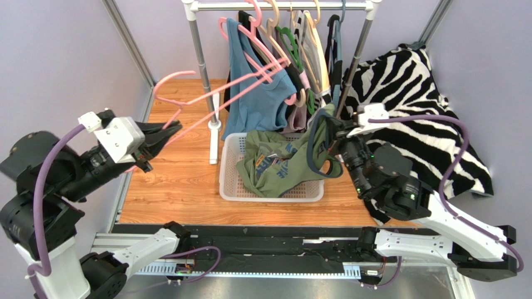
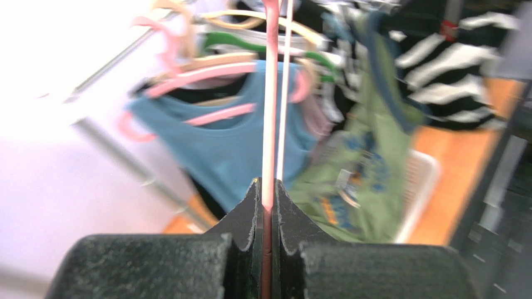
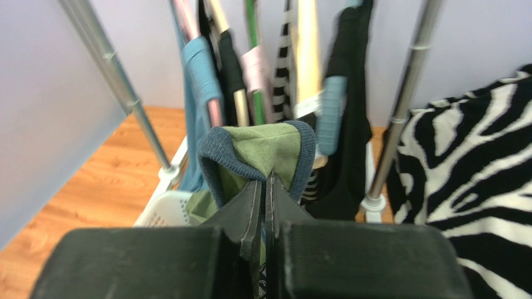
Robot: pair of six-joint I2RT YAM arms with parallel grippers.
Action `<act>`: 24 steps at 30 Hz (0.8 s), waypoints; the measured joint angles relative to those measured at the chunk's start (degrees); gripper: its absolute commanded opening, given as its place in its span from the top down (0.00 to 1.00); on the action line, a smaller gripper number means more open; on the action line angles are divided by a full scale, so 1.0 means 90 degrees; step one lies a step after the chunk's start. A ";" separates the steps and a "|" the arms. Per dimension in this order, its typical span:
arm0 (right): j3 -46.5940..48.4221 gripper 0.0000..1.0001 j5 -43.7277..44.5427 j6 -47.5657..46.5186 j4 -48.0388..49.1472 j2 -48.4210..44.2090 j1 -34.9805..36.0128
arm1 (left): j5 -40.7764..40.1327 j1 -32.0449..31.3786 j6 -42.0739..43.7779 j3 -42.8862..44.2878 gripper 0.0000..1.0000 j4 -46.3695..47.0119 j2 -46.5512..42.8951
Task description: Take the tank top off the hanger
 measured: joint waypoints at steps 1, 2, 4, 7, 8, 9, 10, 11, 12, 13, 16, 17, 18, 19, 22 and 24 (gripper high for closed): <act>0.0017 1.00 -0.0146 0.0049 -0.0063 0.0092 -0.0002 | -0.0257 0.0002 0.0032 -0.0053 1.00 0.0097 -0.0085; 0.0053 1.00 -0.0340 0.0109 -0.0131 0.0223 -0.0002 | -0.0529 0.0012 0.0056 -0.0165 1.00 0.0199 -0.0197; 0.0141 1.00 -0.0772 0.0199 -0.0233 0.0478 0.0012 | -0.1001 0.0092 0.0070 -0.0459 1.00 0.0321 -0.0374; 0.0323 1.00 -0.1183 0.0121 -0.0250 0.1008 0.0362 | -0.1664 0.0284 0.0070 -0.0996 1.00 0.0471 -0.0539; 0.0425 1.00 -0.1229 -0.0024 -0.0260 0.1205 0.0641 | -0.1800 0.0333 0.0073 -0.1129 1.00 0.0512 -0.0559; 0.0561 1.00 -0.1243 -0.0187 -0.0272 0.1409 0.0920 | -0.1962 0.0367 0.0075 -0.1260 1.00 0.0537 -0.0573; 0.0738 1.00 -0.1229 -0.0369 -0.0274 0.1613 0.1265 | -0.2110 0.0393 0.0075 -0.1377 1.00 0.0544 -0.0576; 0.0923 1.00 -0.1229 -0.0583 -0.0270 0.1795 0.1605 | -0.2234 0.0410 0.0078 -0.1455 1.00 0.0549 -0.0576; 0.1175 1.00 -0.1209 -0.0826 -0.0267 0.1977 0.1904 | -0.2322 0.0430 0.0075 -0.1518 1.00 0.0556 -0.0576; 0.1333 1.00 -0.1222 -0.0957 -0.0250 0.2064 0.2093 | -0.2380 0.0437 0.0075 -0.1552 1.00 0.0561 -0.0576; 0.1824 1.00 -0.1183 -0.1375 -0.0146 0.2171 0.2448 | -0.2489 0.0476 0.0051 -0.1574 1.00 0.0583 -0.0583; 0.1936 1.00 -0.1103 -0.1501 -0.0039 0.2142 0.2438 | -0.2523 0.0483 0.0049 -0.1574 1.00 0.0610 -0.0590; 0.1984 1.00 -0.1008 -0.1581 0.0080 0.2108 0.2387 | -0.2565 0.0500 0.0046 -0.1574 1.00 0.0634 -0.0600; 0.1982 1.00 -0.0920 -0.1613 0.0153 0.2052 0.2266 | -0.2596 0.0510 0.0044 -0.1576 1.00 0.0653 -0.0605; 0.1749 1.00 -0.0794 -0.1523 0.0221 0.1880 0.1729 | -0.2705 0.0515 0.0039 -0.1613 1.00 0.0731 -0.0624; 0.1348 1.00 -0.0845 -0.1258 0.0206 0.1732 0.1224 | -0.2735 0.0515 0.0032 -0.1651 1.00 0.0758 -0.0627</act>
